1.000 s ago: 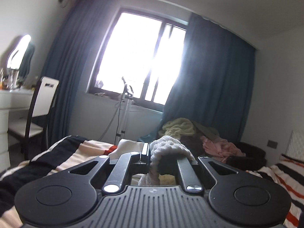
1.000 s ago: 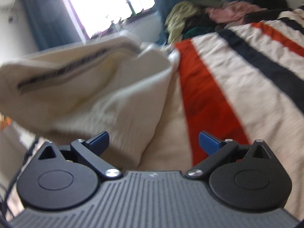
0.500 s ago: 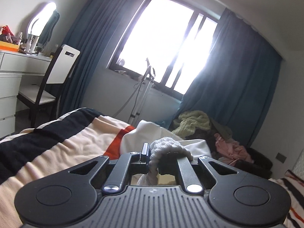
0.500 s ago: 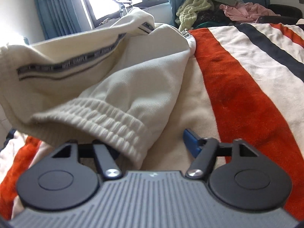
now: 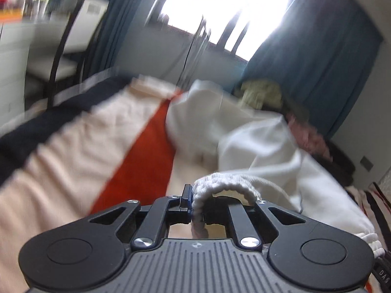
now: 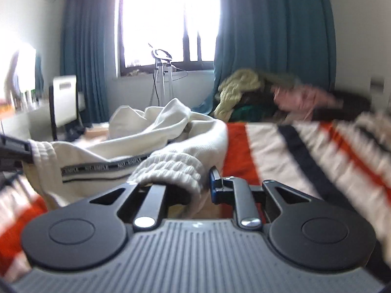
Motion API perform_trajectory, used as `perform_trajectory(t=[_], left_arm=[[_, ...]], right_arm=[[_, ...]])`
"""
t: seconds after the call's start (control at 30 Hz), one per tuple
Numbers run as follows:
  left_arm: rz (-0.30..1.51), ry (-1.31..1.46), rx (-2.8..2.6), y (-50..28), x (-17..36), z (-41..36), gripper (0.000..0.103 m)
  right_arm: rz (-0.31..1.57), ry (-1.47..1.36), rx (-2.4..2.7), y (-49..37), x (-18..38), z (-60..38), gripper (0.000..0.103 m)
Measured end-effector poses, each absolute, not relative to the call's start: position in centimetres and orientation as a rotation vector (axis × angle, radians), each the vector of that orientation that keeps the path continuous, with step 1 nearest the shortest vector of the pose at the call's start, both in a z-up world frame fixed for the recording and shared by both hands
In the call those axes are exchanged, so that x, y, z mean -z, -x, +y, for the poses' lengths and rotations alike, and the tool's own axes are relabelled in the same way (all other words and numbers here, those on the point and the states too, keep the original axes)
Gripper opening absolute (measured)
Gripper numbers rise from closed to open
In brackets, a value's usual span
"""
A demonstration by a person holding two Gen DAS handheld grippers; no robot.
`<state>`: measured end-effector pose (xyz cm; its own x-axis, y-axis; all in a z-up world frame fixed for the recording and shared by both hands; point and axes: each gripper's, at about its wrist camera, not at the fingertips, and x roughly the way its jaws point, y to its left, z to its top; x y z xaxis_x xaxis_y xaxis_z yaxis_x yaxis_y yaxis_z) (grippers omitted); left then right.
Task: Fold clothes
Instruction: 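Grasp the other ribbed cuff with the right gripper while the left gripper holds its cuff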
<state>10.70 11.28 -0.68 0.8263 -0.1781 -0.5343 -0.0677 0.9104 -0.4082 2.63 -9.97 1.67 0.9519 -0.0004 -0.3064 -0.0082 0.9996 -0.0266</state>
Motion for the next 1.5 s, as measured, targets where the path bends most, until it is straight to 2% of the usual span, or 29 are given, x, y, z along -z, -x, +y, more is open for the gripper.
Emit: perform_trajectory(t=[0.17,0.3,0.37,0.5,0.57,0.67,0.73,0.9,0.97,1.1,1.13,1.17,1.2,1.23,1.27,1.5], left_arm=[[0.706,0.417,0.038,-9.9,2.4,10.5,0.011],[0.744,0.425,0.053,-8.4,1.8,10.5,0.019],[0.746,0.423,0.062,-7.1,1.2,10.4,0.038],[0.712,0.413,0.108,-4.0,-0.6,10.0,0.050],[0.693,0.387,0.170,-2.4,-1.5,9.3,0.065],[0.654,0.326,0.289,-0.2,-2.1,8.0,0.074],[0.658,0.284,0.339,0.1,-1.8,6.8,0.075],[0.707,0.204,0.314,-3.1,-0.5,4.2,0.074],[0.719,0.137,0.290,-4.6,-0.1,3.0,0.069],[0.735,0.052,0.292,-6.8,0.9,1.1,0.068],[0.734,0.016,0.272,-7.3,1.3,0.7,0.063],[0.725,-0.018,0.256,-7.7,1.6,0.2,0.051],[0.712,-0.034,0.238,-7.9,1.8,0.1,0.046],[0.693,-0.025,0.219,-8.1,1.9,0.2,0.033],[0.681,0.005,0.212,-8.2,1.8,0.7,0.015],[0.544,0.303,0.235,-7.0,-0.7,5.7,0.014]], right_arm=[[0.445,0.029,0.037,-3.6,0.6,-10.4,0.018],[0.490,-0.044,0.045,-4.2,1.4,-11.4,0.018],[0.498,-0.076,0.042,-4.1,1.5,-11.7,0.018],[0.486,-0.074,0.029,-3.6,1.3,-11.4,0.018],[0.481,-0.075,0.020,-3.6,1.2,-11.3,0.018],[0.485,-0.091,0.017,-3.7,1.2,-11.7,0.018],[0.493,-0.113,0.017,-3.8,1.3,-12.0,0.018],[0.516,-0.137,0.019,-4.0,1.6,-12.3,0.018],[0.527,-0.142,0.021,-4.0,1.8,-12.3,0.018],[0.537,-0.130,0.026,-4.1,2.0,-12.2,0.018],[0.537,-0.122,0.028,-4.2,2.1,-12.1,0.018],[0.538,-0.116,0.029,-4.2,2.1,-12.0,0.018],[0.540,-0.110,0.030,-4.3,2.2,-11.9,0.018],[0.541,-0.104,0.031,-4.4,2.2,-11.7,0.019],[0.543,-0.100,0.033,-4.4,2.3,-11.7,0.019],[0.582,-0.094,0.043,-4.9,2.8,-11.7,0.020]])
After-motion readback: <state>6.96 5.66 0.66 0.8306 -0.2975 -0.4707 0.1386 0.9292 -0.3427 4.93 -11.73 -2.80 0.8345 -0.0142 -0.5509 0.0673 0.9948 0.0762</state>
